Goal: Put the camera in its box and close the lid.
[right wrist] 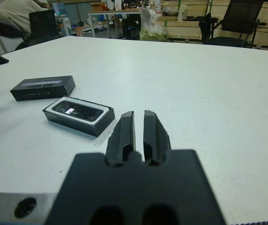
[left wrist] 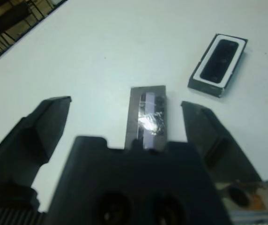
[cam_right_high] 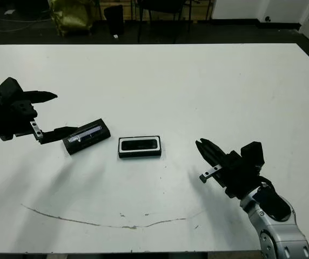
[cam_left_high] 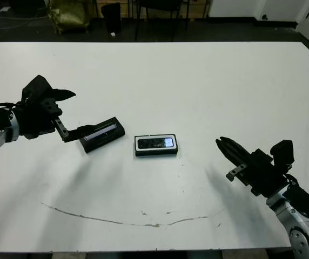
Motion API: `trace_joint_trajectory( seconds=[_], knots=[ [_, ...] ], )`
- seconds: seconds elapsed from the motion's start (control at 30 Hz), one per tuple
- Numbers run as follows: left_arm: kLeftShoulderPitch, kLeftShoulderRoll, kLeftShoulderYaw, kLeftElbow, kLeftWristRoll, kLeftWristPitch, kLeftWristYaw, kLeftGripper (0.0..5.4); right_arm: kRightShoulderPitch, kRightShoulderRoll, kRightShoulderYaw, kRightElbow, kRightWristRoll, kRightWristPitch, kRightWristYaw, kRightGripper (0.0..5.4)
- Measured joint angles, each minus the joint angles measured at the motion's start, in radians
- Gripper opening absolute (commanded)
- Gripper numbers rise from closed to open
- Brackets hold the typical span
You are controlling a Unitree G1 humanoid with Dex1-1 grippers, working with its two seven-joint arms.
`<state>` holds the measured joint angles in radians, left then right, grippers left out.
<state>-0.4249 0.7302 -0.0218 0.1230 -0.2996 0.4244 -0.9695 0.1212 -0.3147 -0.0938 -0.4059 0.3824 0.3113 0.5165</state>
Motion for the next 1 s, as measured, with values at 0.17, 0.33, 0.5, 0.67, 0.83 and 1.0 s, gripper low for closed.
trace_joint_trajectory(
  seconds=[0.17, 0.33, 0.5, 0.67, 0.83, 1.0],
  knots=[
    [-0.021, -0.013, -0.001, 0.054, -0.033, 0.111, -0.031, 5.37, 0.002, 0.000, 0.002, 0.014, 0.001, -0.004, 0.003, 0.00],
    [-0.027, -0.016, -0.009, 0.061, -0.034, 0.134, -0.046, 5.37, 0.003, 0.000, 0.008, 0.016, -0.005, -0.011, 0.003, 0.00],
    [-0.028, -0.026, -0.017, 0.082, -0.034, 0.134, -0.060, 5.37, 0.008, 0.000, 0.009, 0.016, -0.007, -0.016, -0.003, 0.00],
    [-0.029, -0.037, -0.034, 0.093, -0.019, 0.131, -0.056, 5.37, 0.011, 0.000, 0.008, 0.016, 0.002, -0.016, -0.005, 0.00],
    [-0.037, -0.054, -0.045, 0.094, -0.012, 0.117, -0.052, 5.37, 0.021, 0.001, 0.008, 0.016, 0.002, -0.015, -0.009, 0.00],
    [-0.043, -0.066, -0.057, 0.100, 0.003, 0.096, -0.052, 5.37, 0.022, 0.000, 0.008, 0.016, 0.001, -0.015, -0.024, 0.00]
  ],
)
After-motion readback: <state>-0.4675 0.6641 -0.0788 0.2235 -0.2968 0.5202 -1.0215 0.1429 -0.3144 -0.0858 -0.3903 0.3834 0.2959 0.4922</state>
